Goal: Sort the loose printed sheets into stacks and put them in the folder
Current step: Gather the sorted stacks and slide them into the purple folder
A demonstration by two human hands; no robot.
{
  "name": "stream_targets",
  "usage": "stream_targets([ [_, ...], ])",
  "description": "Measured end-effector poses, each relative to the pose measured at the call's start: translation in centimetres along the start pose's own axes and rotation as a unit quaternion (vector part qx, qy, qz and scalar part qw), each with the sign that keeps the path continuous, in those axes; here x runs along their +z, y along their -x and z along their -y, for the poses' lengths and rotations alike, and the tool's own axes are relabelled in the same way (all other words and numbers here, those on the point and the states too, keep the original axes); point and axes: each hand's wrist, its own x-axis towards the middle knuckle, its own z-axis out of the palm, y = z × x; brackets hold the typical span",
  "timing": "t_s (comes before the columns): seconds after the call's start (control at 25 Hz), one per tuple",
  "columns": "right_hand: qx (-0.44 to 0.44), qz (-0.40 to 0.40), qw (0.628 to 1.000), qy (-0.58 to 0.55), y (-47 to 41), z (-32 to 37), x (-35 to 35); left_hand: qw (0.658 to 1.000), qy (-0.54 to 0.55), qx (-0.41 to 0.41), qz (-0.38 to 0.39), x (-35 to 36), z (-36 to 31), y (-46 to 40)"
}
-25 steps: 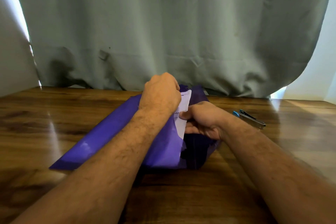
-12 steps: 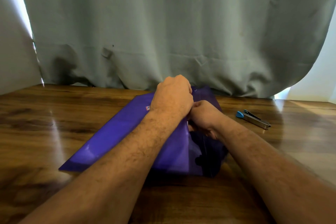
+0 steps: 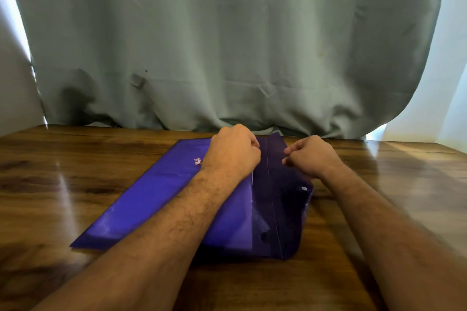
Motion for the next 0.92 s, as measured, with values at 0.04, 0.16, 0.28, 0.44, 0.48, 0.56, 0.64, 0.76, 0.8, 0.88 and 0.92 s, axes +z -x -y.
stream_targets([
  [0.04,0.0,0.004,0.999,0.039,-0.1,-0.2,0.0,1.0,0.004,0.002,-0.001,-0.1,0.0,0.0],
  [0.16,0.022,0.039,0.994,0.097,-0.2,-0.5,0.3,1.0,-0.019,0.006,0.024,0.4,-0.1,0.3],
  [0.28,0.028,0.038,0.993,0.112,-0.2,-0.8,0.5,0.994,-0.076,-0.007,0.075,1.9,-0.4,0.9],
  [0.44,0.095,0.062,0.989,0.096,0.4,-0.3,-1.0,0.977,-0.061,0.056,0.199,1.6,0.1,0.4],
  [0.48,0.117,0.102,0.981,0.113,0.5,-0.4,-1.6,0.973,-0.047,0.054,0.218,0.8,0.6,0.1],
  [0.56,0.153,0.182,0.966,0.102,0.8,-0.5,-2.6,0.969,-0.057,0.033,0.238,-0.6,1.8,-0.5],
  [0.64,0.143,0.206,0.967,0.032,1.3,-0.1,-2.7,0.961,-0.088,-0.011,0.263,-1.2,3.3,-0.8],
  [0.76,0.061,0.134,0.985,-0.088,1.9,1.2,-2.2,0.948,-0.109,-0.061,0.292,-1.2,4.4,-1.1],
  [0.8,0.039,0.102,0.986,-0.125,1.8,1.6,-2.0,0.947,-0.115,-0.069,0.292,-1.0,4.5,-1.2],
  [0.88,0.016,0.061,0.982,-0.178,1.7,2.5,-1.5,0.945,-0.122,-0.084,0.291,-0.5,4.5,-1.5],
  [0.92,0.003,0.049,0.983,-0.176,1.8,2.9,-1.0,0.944,-0.128,-0.091,0.29,-0.2,4.5,-1.6],
])
